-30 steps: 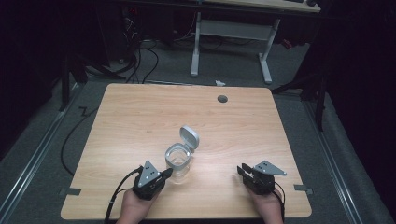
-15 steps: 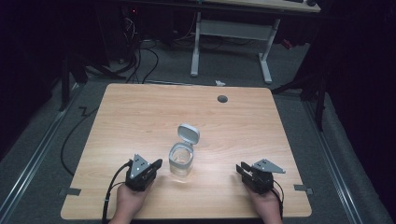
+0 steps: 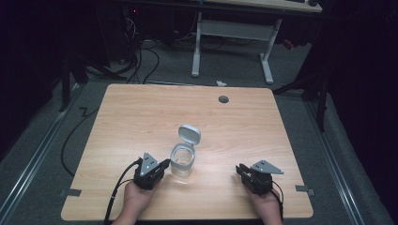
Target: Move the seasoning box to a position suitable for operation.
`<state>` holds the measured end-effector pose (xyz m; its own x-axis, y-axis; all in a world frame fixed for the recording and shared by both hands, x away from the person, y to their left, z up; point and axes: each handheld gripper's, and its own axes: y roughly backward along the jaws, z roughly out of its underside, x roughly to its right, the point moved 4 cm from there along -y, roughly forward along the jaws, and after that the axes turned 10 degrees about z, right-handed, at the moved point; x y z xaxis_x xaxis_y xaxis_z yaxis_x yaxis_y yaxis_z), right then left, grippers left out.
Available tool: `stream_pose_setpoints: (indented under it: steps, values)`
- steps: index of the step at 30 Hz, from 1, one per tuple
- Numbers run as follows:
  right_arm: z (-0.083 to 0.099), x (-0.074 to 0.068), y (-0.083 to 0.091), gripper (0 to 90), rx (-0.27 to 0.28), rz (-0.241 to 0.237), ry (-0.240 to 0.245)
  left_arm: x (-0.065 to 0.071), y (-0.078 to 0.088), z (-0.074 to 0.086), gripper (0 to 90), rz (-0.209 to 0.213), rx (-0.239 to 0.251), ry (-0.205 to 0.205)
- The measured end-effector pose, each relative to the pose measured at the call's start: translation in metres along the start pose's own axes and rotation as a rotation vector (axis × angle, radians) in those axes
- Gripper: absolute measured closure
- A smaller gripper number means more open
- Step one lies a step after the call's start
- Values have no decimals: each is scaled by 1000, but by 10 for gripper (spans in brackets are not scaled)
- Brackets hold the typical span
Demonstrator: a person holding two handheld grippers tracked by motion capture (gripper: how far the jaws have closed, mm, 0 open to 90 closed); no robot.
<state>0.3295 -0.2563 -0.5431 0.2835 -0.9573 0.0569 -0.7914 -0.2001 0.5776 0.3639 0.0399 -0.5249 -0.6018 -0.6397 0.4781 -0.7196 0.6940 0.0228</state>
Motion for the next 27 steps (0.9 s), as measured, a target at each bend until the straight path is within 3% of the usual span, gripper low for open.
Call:
stream_pose_setpoints:
  steps: [13,20,27]
  values:
    - [0,-2,-1,776,5,-8,16,26,3,9,900,83,-24,-10]
    - [1,-4,-1,784,4,-17,15,27,6,11,900,82,-23,-9]
    - [0,-8,-3,796,3,-27,21,33,21,21,900,98,-54,2]
